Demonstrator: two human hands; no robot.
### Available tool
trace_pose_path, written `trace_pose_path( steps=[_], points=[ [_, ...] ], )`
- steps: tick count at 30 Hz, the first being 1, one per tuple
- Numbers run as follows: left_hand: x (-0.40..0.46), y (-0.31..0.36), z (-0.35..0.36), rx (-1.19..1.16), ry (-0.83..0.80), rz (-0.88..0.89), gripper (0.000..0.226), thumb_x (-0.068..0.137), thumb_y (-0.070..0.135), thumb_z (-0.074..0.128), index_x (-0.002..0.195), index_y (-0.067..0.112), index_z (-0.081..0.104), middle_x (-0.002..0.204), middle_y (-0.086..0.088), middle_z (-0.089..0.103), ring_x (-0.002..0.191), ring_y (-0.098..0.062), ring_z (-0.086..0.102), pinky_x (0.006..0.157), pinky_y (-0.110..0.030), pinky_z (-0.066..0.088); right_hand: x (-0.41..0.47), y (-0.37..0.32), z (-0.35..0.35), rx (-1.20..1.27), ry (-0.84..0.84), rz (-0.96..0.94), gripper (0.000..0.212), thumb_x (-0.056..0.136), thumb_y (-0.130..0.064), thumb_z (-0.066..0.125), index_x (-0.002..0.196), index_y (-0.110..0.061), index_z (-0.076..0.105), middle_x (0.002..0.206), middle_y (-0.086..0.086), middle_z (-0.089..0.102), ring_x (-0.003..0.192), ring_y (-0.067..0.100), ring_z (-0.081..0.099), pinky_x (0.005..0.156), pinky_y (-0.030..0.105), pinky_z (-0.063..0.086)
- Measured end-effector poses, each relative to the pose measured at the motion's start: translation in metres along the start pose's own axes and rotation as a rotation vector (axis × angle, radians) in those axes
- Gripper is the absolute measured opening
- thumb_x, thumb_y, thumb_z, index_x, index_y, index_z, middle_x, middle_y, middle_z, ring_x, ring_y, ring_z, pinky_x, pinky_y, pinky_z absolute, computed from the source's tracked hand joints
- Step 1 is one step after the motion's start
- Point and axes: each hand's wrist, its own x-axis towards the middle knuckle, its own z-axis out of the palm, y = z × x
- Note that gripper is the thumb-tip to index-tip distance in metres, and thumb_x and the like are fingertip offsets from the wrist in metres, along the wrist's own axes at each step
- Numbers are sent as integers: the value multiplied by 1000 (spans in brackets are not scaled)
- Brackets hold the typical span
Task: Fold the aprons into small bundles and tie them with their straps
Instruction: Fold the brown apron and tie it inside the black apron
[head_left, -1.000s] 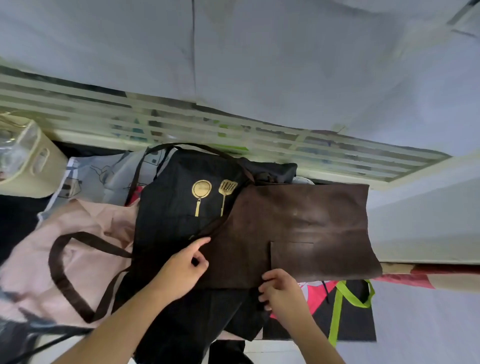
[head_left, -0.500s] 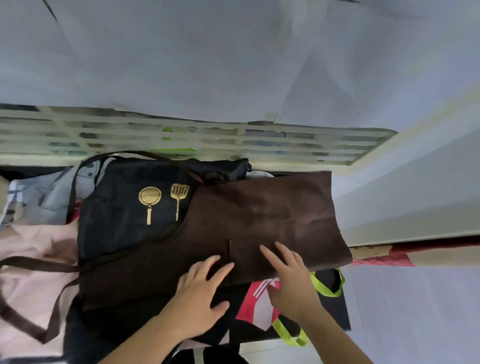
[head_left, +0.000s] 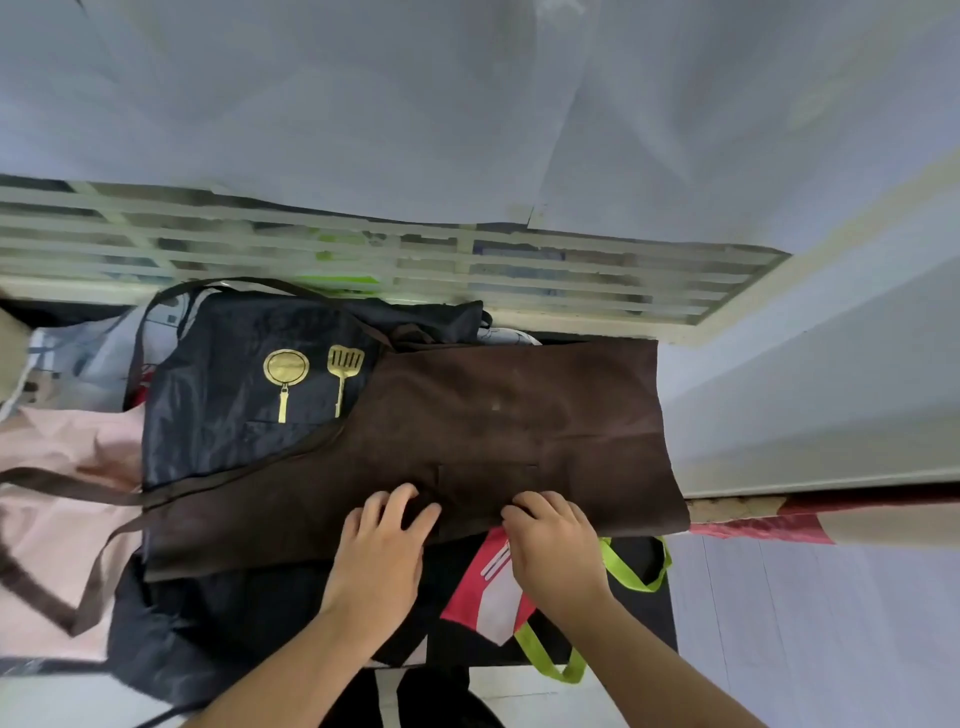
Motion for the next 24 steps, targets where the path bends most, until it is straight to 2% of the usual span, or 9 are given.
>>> trace_pose_path(
  steps=[3, 6, 8, 10, 13, 16, 18, 20, 24],
  points=[
    [2, -14, -6, -56, 61, -47, 47, 84, 20, 82, 130, 27, 71, 120, 4, 66, 104, -21, 66, 80, -37, 60, -4, 3, -6, 48, 20, -71, 33, 89, -32, 77, 121, -32, 72, 126, -9, 69, 120, 18, 63, 105, 39, 54],
    [-3, -26, -13, -121, 127, -5, 26, 100, 30, 60, 122, 28, 73, 107, 12, 69, 95, -15, 67, 74, -32, 59, -7, 8, -8, 23, -130, -8, 62, 96, -40, 70, 152, -39, 45, 161, -7, 43, 149, 24, 40, 122, 45, 31],
    [-9, -31, -24, -190, 102, 28, 43, 106, 47, 34, 120, 30, 71, 103, 18, 67, 93, -9, 65, 74, -27, 57, -9, 16, -11, 30, -172, 90, 63, 103, -39, 59, 160, -38, 32, 168, -7, 31, 155, 23, 27, 126, 43, 24],
    [-16, -41, -30, -217, 24, 58, 47, 106, 55, 28, 121, 34, 67, 104, 21, 63, 96, -5, 61, 78, -25, 54, -12, 24, -18, 58, -158, 137, 55, 106, -34, 55, 158, -36, 39, 162, -10, 41, 151, 18, 35, 123, 39, 32],
    [-29, -63, -31, -163, -115, 40, 23, 101, 35, 59, 122, 34, 66, 112, 18, 57, 103, -8, 58, 84, -27, 54, -21, 32, -30, 98, -159, 92, 43, 105, -36, 53, 148, -33, 54, 143, -12, 63, 133, 16, 56, 114, 36, 44],
    [-37, -78, -43, -155, -168, -61, 7, 102, 32, 61, 100, 35, 66, 106, 17, 55, 94, -6, 59, 81, -28, 54, -33, 47, -40, 31, -184, 87, 34, 101, -23, 58, 135, -29, 65, 125, -9, 72, 116, 17, 66, 104, 33, 48],
    [-38, -85, -60, -222, -245, -118, 11, 104, 35, 58, 93, 40, 59, 93, 15, 61, 83, -5, 63, 78, -31, 56, -42, 60, -46, -31, -198, 160, 36, 95, -12, 59, 126, -28, 70, 113, -7, 73, 105, 19, 68, 91, 31, 52],
    [-37, -94, -81, -243, -370, -134, 10, 103, 42, 57, 96, 40, 63, 84, 11, 66, 79, -4, 65, 79, -30, 55, -50, 73, -51, -71, -261, 228, 37, 92, -9, 56, 120, -29, 69, 107, -5, 72, 101, 21, 69, 82, 32, 50],
    [-31, -119, -116, -170, -531, -142, 23, 97, 52, 64, 82, 35, 68, 83, 10, 69, 81, -3, 66, 80, -28, 52, -54, 103, -61, 13, -394, 327, 22, 97, -26, 53, 114, -32, 66, 107, 3, 72, 100, 27, 69, 79, 34, 52]
  ],
)
